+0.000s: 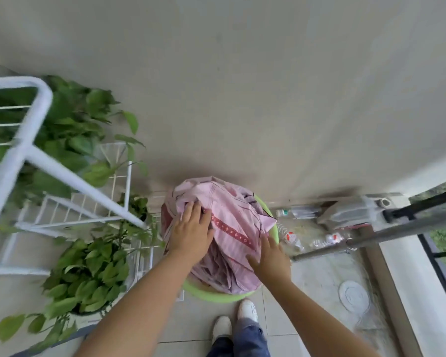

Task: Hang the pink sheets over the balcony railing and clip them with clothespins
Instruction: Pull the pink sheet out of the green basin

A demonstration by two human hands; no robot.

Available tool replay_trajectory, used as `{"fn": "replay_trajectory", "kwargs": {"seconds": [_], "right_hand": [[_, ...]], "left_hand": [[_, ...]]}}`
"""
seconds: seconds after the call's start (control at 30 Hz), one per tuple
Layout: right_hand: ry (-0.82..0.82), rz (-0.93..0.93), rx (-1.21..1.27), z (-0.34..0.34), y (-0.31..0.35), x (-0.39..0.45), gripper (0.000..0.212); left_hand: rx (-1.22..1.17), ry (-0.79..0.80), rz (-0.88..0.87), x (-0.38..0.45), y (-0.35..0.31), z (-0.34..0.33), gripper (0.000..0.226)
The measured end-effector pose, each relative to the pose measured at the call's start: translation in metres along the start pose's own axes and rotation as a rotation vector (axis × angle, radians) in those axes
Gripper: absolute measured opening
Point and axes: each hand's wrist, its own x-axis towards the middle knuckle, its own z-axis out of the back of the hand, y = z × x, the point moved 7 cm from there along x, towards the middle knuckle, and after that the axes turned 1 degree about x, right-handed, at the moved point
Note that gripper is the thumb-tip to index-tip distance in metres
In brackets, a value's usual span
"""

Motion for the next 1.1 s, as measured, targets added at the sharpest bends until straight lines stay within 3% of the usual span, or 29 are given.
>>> {"fn": "replay_trajectory", "kwargs": {"seconds": [0.07, 0.13, 0.2, 0.23, 0.3, 0.37, 0.5, 0.57, 0.6, 0.67, 0.7, 0.73, 0.8, 0.87, 0.9, 1.0, 1.03, 1.1], "right_hand": [[0.037, -0.031, -0.004, -0.008, -0.006, 0.024, 0.069], [0.064, 0.008, -0.019, -0.013, -0.004, 0.04, 0.046], [0.022, 0.095, -0.035, -0.013, 0.001, 0.046, 0.02], [0.02, 0.15, -0.056, -0.014, 0.004, 0.045, 0.017], [0.103, 0.235, -0.114, -0.019, 0.004, 0.035, 0.018], [0.246, 0.269, -0.229, -0.027, -0.001, 0.02, 0.023], [0.621, 0.329, -0.337, -0.039, -0.001, 0.001, 0.033], [0.637, 0.295, -0.091, -0.024, 0.015, 0.015, 0.027], [0.523, 0.236, 0.067, -0.008, 0.024, 0.032, 0.023], [0.078, 0.174, 0.243, 0.029, 0.038, 0.077, 0.023], [-0.071, 0.161, 0.234, 0.039, 0.046, 0.097, 0.033], [-0.108, 0.104, 0.2, 0.038, 0.053, 0.115, 0.047], [0.07, -0.05, 0.126, 0.014, 0.06, 0.141, 0.06], [0.235, -0.036, 0.078, -0.009, 0.07, 0.146, 0.033], [0.238, 0.046, 0.071, -0.01, 0.076, 0.139, 0.019], [0.157, 0.335, 0.128, 0.004, 0.081, 0.085, 0.035], [0.152, 0.429, 0.15, 0.01, 0.077, 0.057, 0.026], [0.151, 0.533, 0.078, 0.01, 0.052, 0.011, 0.011]], "left_hand": [[0.008, -0.048, -0.007, 0.026, 0.002, -0.003, 0.054], [-0.013, -0.012, 0.048, 0.05, 0.007, -0.01, 0.056], [-0.149, 0.142, 0.149, 0.063, 0.013, -0.027, 0.057], [-0.239, 0.255, 0.194, 0.064, 0.014, -0.039, 0.052], [-0.294, 0.486, 0.128, 0.051, 0.005, -0.062, 0.043], [-0.176, 0.653, -0.013, 0.027, -0.005, -0.076, 0.033], [-0.125, 0.815, -0.186, -0.009, -0.018, -0.089, 0.025], [-0.165, 0.674, -0.18, -0.002, -0.01, -0.075, 0.021], [-0.196, 0.563, -0.143, 0.006, -0.002, -0.066, 0.028], [-0.17, 0.343, -0.128, 0.024, 0.016, -0.054, 0.03], [-0.109, 0.309, -0.132, 0.03, 0.023, -0.053, 0.031], [-0.034, 0.341, -0.139, 0.033, 0.028, -0.058, 0.033], [0.008, 0.43, -0.138, 0.031, 0.032, -0.069, 0.034], [-0.11, 0.331, -0.071, 0.031, 0.036, -0.062, 0.03], [-0.198, 0.218, -0.012, 0.034, 0.04, -0.054, 0.028], [-0.402, -0.108, 0.128, 0.043, 0.056, -0.028, 0.024], [-0.404, -0.13, 0.142, 0.049, 0.058, -0.027, 0.035], [-0.299, 0.025, 0.153, 0.06, 0.059, -0.039, 0.061]]}}
